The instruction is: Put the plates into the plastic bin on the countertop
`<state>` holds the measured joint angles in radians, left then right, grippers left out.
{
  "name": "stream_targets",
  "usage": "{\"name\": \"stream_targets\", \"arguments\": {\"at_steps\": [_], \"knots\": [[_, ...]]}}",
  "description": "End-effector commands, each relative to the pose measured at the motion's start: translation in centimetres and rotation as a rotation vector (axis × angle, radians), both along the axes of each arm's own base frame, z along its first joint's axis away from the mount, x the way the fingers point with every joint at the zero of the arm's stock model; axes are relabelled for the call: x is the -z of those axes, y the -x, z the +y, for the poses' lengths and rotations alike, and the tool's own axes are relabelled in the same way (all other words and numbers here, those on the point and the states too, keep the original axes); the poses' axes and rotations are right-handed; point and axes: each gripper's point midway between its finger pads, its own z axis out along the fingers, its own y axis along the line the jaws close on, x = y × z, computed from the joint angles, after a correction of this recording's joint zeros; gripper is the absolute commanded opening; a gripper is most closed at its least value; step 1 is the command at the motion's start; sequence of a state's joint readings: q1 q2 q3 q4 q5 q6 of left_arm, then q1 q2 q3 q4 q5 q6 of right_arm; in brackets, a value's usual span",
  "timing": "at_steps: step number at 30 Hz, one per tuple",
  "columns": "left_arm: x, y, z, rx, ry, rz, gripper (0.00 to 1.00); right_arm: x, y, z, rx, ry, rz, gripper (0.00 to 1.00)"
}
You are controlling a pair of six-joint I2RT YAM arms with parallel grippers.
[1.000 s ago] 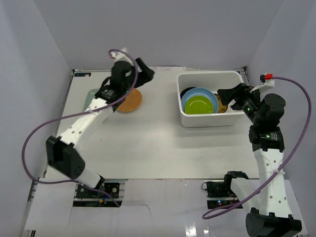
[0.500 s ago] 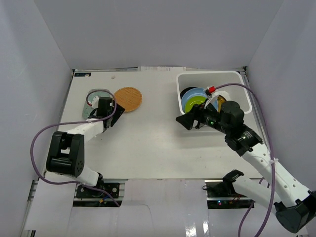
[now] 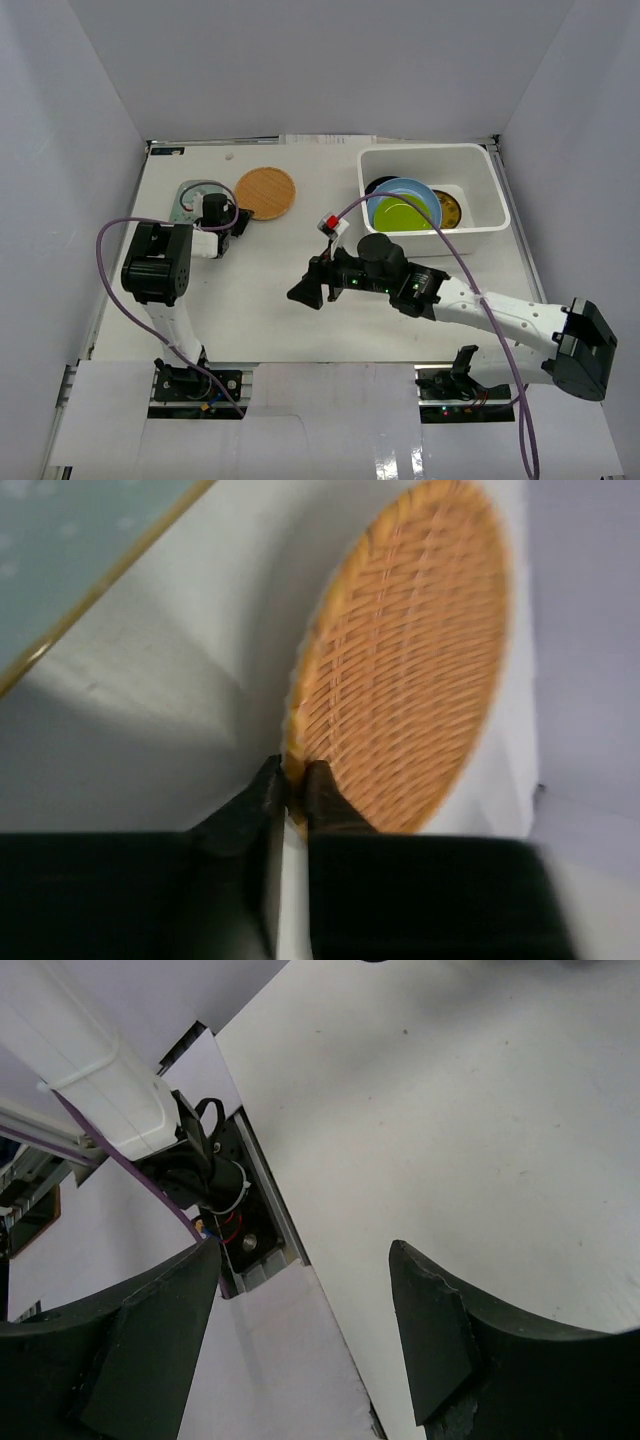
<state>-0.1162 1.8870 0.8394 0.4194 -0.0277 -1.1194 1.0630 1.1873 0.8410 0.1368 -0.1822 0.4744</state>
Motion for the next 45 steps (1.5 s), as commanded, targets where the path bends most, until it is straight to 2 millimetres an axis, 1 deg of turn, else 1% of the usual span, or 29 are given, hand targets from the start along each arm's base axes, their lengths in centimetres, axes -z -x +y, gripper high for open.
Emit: {"name": "stream_targets", "arguments": {"at_steps": [1,2,7,8,11,12,13,14,16,17,18,19,21,23,24,25,26,27,28,29,30,31,32,33,39,40,41,44,45], "knots": [[2.1,1.1,-0.2,0.047,0.015,0.029,0.05,-2.1,-0.3,2.2,0.021,-0.142,0.018,0.74],[1.8,1.1,-0.2,0.055,0.016,0.018,0.0,-2.1,-0.4,2.5,0.029,-0.142,0.026,0.74],[-1.6,2.3,-0.3,0.09,0.012,-0.071,0.0,-1.4,-2.1,3.5,0.1,-0.128,0.03,0.73],[-4.2,2.2,-0.4,0.096,0.017,-0.134,0.0,-1.5,-2.2,3.5,0.106,-0.134,0.03,0.73],[-8.6,3.0,-0.8,0.127,0.041,-0.217,0.0,-2.4,-3.4,3.4,0.165,-0.146,0.008,0.73],[-12.9,3.5,-0.7,0.133,0.041,-0.309,0.0,-3.3,-4.3,3.2,0.205,-0.156,-0.012,0.74],[-14.5,4.3,-0.6,0.13,0.033,-0.323,0.0,-3.3,-5.4,2.8,0.252,-0.136,-0.025,0.74],[-19.6,5.6,0.2,0.111,-0.002,-0.441,0.0,-3.7,-7.1,2.3,0.294,-0.131,-0.032,0.74],[-22.1,7.8,1.4,0.063,-0.043,-0.447,0.0,-5.1,-9.2,2.6,0.309,-0.151,-0.023,0.74],[-24.3,8.5,3.2,-0.019,-0.085,-0.48,0.0,-5.3,-11.3,1.9,0.351,-0.158,-0.015,0.73],[-28.1,10.7,4.1,-0.055,-0.109,-0.563,0.0,-4.7,-12.5,2.2,0.377,-0.15,0.003,0.72],[-28.1,12.0,5.0,-0.077,-0.168,-0.533,0.0,-5.6,-13.4,2.3,0.399,-0.165,-0.002,0.72],[-32.2,15.3,7.5,-0.185,-0.241,-0.611,0.0,-4.1,-15.6,2.7,0.46,-0.143,0.023,0.68],[-33.3,17.3,8.6,-0.226,-0.285,-0.623,0.0,-4.0,-16.8,4.2,0.458,-0.142,0.043,0.66],[-34.6,18.2,9.0,-0.243,-0.294,-0.656,0.0,-0.9,-17.4,5.9,0.435,-0.087,0.084,0.66],[-35.6,19.4,9.1,-0.246,-0.3,-0.684,0.0,-0.2,-17.7,7.0,0.427,-0.075,0.105,0.65],[-36.3,19.9,9.1,-0.247,-0.297,-0.698,0.0,-1.3,-18.3,8.7,0.417,-0.086,0.101,0.65],[-37.6,20.5,9.1,-0.249,-0.295,-0.724,0.0,2.3,-19.2,10.3,0.419,-0.022,0.133,0.65],[-38.3,21.2,8.8,-0.233,-0.289,-0.749,0.0,3.0,-19.6,11.4,0.413,-0.013,0.151,0.65],[-38.9,21.6,8.6,-0.221,-0.282,-0.767,0.0,1.1,-20.3,13.2,0.397,-0.056,0.141,0.65],[-39.9,22.1,8.0,-0.192,-0.272,-0.796,0.0,4.7,-21.2,14.3,0.409,-0.002,0.173,0.66],[-40.4,22.4,7.7,-0.177,-0.264,-0.812,0.0,5.1,-21.7,15.2,0.416,0.0,0.174,0.67],[-40.9,22.7,7.4,-0.162,-0.254,-0.827,0.0,3.2,-22.6,16.7,0.414,-0.048,0.158,0.71],[-41.1,22.8,7.1,-0.146,-0.245,-0.833,0.0,6.7,-23.2,17.7,0.415,0.003,0.188,0.73],[-41.8,23.2,4.9,-0.027,-0.201,-0.867,0.0,11.2,-25.3,23.2,0.413,-0.031,0.246,0.79],[-41.9,23.3,4.7,-0.02,-0.198,-0.871,0.0,11.7,-25.4,23.7,0.414,-0.05,0.257,0.79],[-41.7,23.3,4.5,-0.006,-0.194,-0.871,0.0,14.0,-25.5,24.0,0.421,-0.04,0.288,0.79],[-41.6,23.3,4.2,0.01,-0.182,-0.874,0.0,14.9,-25.7,25.1,0.441,-0.115,0.365,0.75],[-41.6,23.4,3.9,0.021,-0.174,-0.878,0.0,16.6,-25.6,25.4,0.46,-0.119,0.413,0.74]]}}
